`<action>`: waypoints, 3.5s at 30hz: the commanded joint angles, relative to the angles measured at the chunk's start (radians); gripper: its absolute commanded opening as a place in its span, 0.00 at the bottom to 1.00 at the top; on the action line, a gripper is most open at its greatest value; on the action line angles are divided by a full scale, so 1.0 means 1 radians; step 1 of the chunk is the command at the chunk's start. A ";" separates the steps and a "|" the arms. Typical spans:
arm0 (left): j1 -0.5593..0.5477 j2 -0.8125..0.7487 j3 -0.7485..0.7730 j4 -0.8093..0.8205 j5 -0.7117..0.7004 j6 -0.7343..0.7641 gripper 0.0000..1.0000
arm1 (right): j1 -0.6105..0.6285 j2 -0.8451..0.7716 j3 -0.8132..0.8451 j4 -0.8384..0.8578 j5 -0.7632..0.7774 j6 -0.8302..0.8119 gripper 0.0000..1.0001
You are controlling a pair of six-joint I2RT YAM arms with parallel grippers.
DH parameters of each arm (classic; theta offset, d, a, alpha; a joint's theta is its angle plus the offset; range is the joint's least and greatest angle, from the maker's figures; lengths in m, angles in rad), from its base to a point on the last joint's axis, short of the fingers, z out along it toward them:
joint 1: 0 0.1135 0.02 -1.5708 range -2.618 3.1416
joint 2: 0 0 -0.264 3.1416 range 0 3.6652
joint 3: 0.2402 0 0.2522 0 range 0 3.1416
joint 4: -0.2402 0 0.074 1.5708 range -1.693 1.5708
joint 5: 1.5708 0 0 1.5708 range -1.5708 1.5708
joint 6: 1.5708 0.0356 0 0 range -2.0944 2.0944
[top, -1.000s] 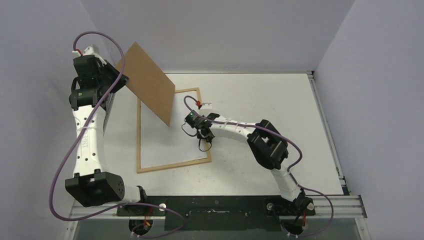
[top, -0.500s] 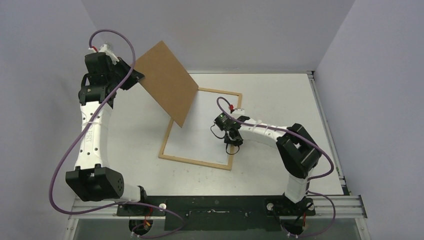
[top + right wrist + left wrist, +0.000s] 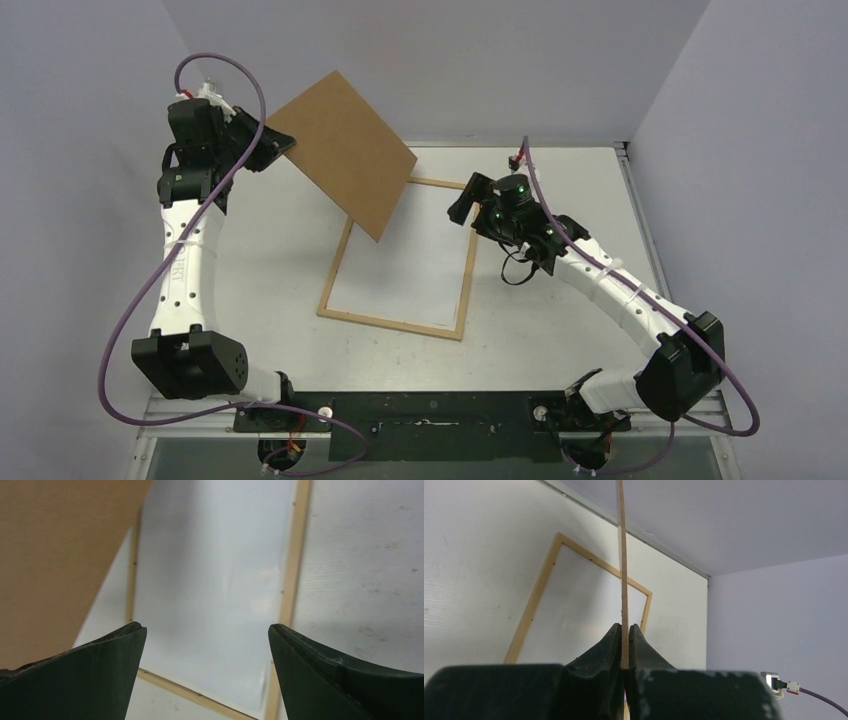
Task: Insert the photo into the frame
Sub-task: Move the photo frame to the center of the board, then place the photo frame item in the photo frame.
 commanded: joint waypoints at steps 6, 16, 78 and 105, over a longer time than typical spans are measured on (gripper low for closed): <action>-0.035 -0.014 0.135 0.362 0.166 -0.271 0.00 | -0.051 -0.045 -0.056 0.554 -0.203 0.495 1.00; -0.036 -0.038 0.151 0.473 0.207 -0.441 0.00 | -0.052 0.006 -0.030 0.842 -0.142 0.723 1.00; 0.001 0.522 -0.237 0.087 0.171 0.320 0.57 | -0.275 0.186 -0.127 0.599 -0.740 0.209 0.00; -0.001 0.675 -0.166 0.040 0.200 0.324 0.27 | -0.238 0.317 -0.201 0.828 -0.598 0.308 0.00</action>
